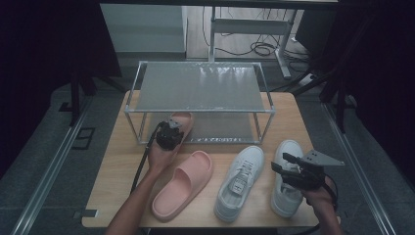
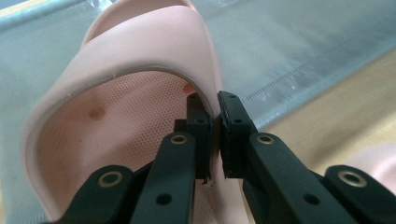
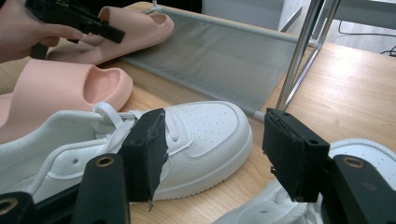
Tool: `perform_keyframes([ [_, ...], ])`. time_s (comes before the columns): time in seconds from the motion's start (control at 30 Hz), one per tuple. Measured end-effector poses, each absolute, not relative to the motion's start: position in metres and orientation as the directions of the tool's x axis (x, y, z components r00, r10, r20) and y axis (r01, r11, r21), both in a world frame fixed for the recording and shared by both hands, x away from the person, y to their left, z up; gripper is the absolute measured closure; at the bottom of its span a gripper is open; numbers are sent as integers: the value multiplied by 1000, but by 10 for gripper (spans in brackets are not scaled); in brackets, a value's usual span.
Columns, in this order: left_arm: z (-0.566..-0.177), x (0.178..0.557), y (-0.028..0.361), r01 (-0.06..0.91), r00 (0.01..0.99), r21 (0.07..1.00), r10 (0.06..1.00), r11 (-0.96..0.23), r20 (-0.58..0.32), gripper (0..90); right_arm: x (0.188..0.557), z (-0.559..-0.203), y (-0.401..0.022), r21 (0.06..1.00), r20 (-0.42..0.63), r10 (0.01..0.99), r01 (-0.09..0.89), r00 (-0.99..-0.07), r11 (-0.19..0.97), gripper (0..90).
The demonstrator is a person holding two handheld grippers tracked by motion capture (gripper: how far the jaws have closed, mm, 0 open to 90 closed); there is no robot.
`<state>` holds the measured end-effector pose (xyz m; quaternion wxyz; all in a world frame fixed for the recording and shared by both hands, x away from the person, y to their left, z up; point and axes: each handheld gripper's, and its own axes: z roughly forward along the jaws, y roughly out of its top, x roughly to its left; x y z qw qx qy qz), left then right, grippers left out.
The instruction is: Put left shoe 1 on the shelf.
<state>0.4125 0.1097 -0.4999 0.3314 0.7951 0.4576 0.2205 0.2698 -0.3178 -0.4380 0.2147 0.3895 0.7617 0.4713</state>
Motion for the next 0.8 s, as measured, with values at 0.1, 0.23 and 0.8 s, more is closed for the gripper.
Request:
perform_keyframes([
  [0.1,-501,418,107,580,489,725,871,-372,56,843,270,-438,-318,885,42,796,392,-604,250,404],
  [0.23,-504,422,105,585,475,721,878,-371,66,834,270,-438,-319,885,43,797,393,-603,250,404],
  [0.8,-482,359,137,563,541,738,841,-372,11,624,268,-438,-317,885,38,795,389,-605,254,404],
])
